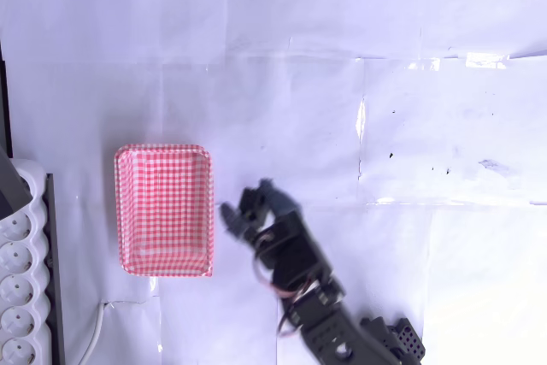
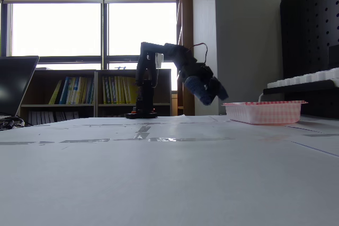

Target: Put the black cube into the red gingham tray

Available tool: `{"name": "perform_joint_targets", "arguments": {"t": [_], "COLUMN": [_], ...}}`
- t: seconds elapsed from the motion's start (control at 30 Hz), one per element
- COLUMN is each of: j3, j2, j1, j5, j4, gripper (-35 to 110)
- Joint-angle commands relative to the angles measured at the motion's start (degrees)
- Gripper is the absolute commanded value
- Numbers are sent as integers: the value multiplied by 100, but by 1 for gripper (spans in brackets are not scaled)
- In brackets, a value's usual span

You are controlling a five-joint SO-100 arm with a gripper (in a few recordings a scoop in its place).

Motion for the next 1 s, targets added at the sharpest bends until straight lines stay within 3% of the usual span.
{"name": "perform_joint_targets", "arguments": {"t": [0.0, 0.2, 0.67, 0.87, 0.97], "j3": [2909, 4825, 5906, 5915, 5941], "j2": [615, 2232, 4324, 4729, 4764], "j1": [-615, -1125, -1239, -1125, -1081], "j5": [-413, -422, -185, 123, 176], "j4": [1020, 1441, 527, 519, 562], "gripper": [0, 0, 0, 23, 27]}}
